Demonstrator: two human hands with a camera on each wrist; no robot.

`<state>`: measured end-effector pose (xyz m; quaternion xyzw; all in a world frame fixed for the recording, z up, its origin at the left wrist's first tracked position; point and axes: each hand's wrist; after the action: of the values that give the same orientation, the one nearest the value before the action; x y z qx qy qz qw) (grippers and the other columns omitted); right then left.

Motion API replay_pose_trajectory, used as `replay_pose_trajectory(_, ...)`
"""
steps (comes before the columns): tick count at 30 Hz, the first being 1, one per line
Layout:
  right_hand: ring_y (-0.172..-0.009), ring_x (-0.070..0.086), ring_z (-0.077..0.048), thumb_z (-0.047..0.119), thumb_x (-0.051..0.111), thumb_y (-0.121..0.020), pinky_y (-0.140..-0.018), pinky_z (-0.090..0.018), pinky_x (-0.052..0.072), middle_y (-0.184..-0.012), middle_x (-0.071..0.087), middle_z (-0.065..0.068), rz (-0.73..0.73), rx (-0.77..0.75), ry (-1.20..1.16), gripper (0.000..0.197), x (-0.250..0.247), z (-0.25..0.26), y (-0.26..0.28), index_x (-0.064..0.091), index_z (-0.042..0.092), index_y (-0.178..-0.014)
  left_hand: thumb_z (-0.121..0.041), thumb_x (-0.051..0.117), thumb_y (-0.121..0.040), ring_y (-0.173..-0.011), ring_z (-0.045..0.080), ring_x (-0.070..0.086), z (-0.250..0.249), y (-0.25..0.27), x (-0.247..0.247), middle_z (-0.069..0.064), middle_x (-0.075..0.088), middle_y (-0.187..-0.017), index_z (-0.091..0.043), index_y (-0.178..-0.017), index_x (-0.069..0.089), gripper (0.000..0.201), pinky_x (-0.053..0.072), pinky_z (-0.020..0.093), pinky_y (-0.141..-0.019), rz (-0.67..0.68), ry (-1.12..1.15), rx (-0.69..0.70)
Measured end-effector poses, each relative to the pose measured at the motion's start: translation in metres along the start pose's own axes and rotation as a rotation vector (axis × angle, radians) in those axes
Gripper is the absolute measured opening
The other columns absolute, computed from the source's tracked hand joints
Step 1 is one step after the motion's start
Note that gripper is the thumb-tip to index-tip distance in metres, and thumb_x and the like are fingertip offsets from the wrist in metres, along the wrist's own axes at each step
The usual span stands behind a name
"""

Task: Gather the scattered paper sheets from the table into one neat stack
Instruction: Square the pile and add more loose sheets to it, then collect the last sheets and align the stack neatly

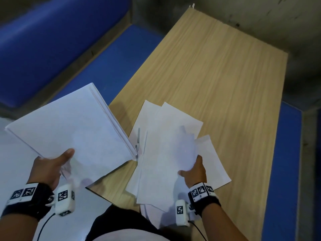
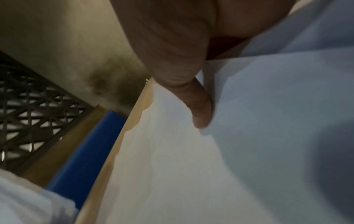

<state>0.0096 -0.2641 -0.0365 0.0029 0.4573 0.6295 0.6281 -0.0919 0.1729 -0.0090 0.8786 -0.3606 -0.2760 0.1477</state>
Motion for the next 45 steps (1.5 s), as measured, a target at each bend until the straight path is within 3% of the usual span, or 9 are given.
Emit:
replay_pose_trajectory(6,-0.085,0.069,-0.004,-0.004,0.076,-0.077,-0.071,-0.012,0.052,-0.092,0.072,0.013,0.138,-0.198,-0.126,0.036,-0.058,0.019,0.014,0.069,0.009,-0.110,-0.056,0.093,-0.054,-0.063,0.032,0.065,0.013,-0.014,0.001,0.026,0.070,-0.073,0.012,-0.079,0.066,0.077,0.051,0.046,-0.073,-0.015,0.014,-0.041)
replay_pose_trajectory(13,-0.069,0.067,0.006,0.004,0.079,-0.074,-0.067,-0.026,0.051,-0.065,0.073,0.009,0.282,-0.356,0.377,0.012,-0.139,0.071,-0.012,0.071,0.011,-0.071,-0.067,0.091,-0.045,-0.066,0.032,0.066,0.016,-0.019,-0.012,0.032,0.070,-0.078,0.012,-0.081,0.066,0.090,0.052,0.047,-0.073,-0.037,-0.041,-0.075)
replay_pose_trajectory(16,-0.093,0.069,-0.025,0.010,0.072,-0.077,-0.082,-0.040,0.055,-0.094,0.074,-0.008,0.333,-0.435,0.763,0.015,-0.132,0.089,-0.036,0.072,0.008,-0.092,-0.070,0.089,-0.043,-0.064,0.029,0.063,0.013,-0.015,-0.017,0.033,0.069,-0.075,0.014,-0.080,0.065,0.095,0.051,0.045,-0.071,-0.042,-0.065,-0.096)
replay_pose_trajectory(23,-0.129,0.048,-0.029,0.012,0.053,-0.085,-0.095,-0.039,0.043,-0.143,0.047,-0.004,0.399,-0.841,1.277,0.037,-0.054,0.075,-0.076,0.062,0.017,-0.120,-0.059,0.087,-0.061,-0.063,0.032,0.065,0.004,-0.003,-0.010,0.034,0.071,-0.079,0.016,-0.083,0.067,0.080,0.051,0.041,-0.070,-0.023,-0.049,-0.070)
replay_pose_trajectory(28,-0.104,0.060,-0.028,0.010,0.050,-0.082,-0.097,-0.044,0.032,-0.108,0.064,-0.005,0.400,-0.799,1.470,0.036,-0.035,0.073,-0.071,0.053,0.021,-0.116,-0.041,0.087,-0.071,-0.061,0.025,0.056,-0.002,0.002,-0.004,0.024,0.065,-0.070,0.017,-0.075,0.063,0.063,0.045,0.028,-0.060,0.011,-0.017,-0.050)
replay_pose_trajectory(31,-0.093,0.061,-0.027,0.007,0.049,-0.080,-0.100,-0.044,0.029,-0.091,0.068,-0.003,0.472,-0.754,1.385,0.048,-0.048,0.074,-0.067,0.044,0.028,-0.122,-0.037,0.086,-0.072,-0.057,0.021,0.044,-0.014,0.007,0.004,0.010,0.050,-0.063,-0.004,-0.073,0.056,0.045,0.039,0.020,-0.047,0.003,-0.033,-0.026)
replay_pose_trajectory(36,-0.101,0.063,-0.025,0.018,0.062,-0.086,-0.085,-0.036,0.049,-0.107,0.069,-0.003,0.572,-0.572,1.010,0.022,-0.097,0.091,-0.040,0.069,0.020,-0.107,-0.022,0.083,-0.080,-0.055,0.016,0.049,-0.045,0.019,0.030,0.004,0.052,-0.062,-0.011,-0.066,0.055,0.033,0.041,0.033,-0.076,0.066,0.013,0.034)
replay_pose_trajectory(39,-0.088,0.070,-0.010,0.014,0.073,-0.083,-0.079,-0.031,0.055,-0.090,0.077,0.007,0.406,-0.562,0.559,0.010,-0.139,0.103,-0.016,0.075,0.021,-0.091,-0.016,0.082,-0.081,-0.077,0.024,0.061,-0.052,0.021,0.050,0.010,0.066,-0.081,-0.002,-0.090,0.067,0.022,0.044,0.032,-0.085,0.085,0.079,0.035)
replay_pose_trajectory(45,-0.078,0.073,-0.008,0.005,0.077,-0.079,-0.067,-0.023,0.056,-0.081,0.078,0.004,0.266,-0.475,-0.172,0.014,-0.154,0.107,0.025,0.072,0.013,-0.089,-0.023,0.094,-0.057,-0.082,0.027,0.072,-0.055,0.050,0.121,0.011,0.078,-0.100,-0.001,-0.107,0.073,0.058,0.057,0.030,-0.069,0.344,0.242,-0.035)
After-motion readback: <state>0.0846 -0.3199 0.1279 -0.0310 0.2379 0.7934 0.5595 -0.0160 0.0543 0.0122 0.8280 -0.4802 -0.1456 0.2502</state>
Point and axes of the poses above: each hand's wrist, its own y-axis away from the middle knuckle, its own x-axis out of the palm, z = x × y
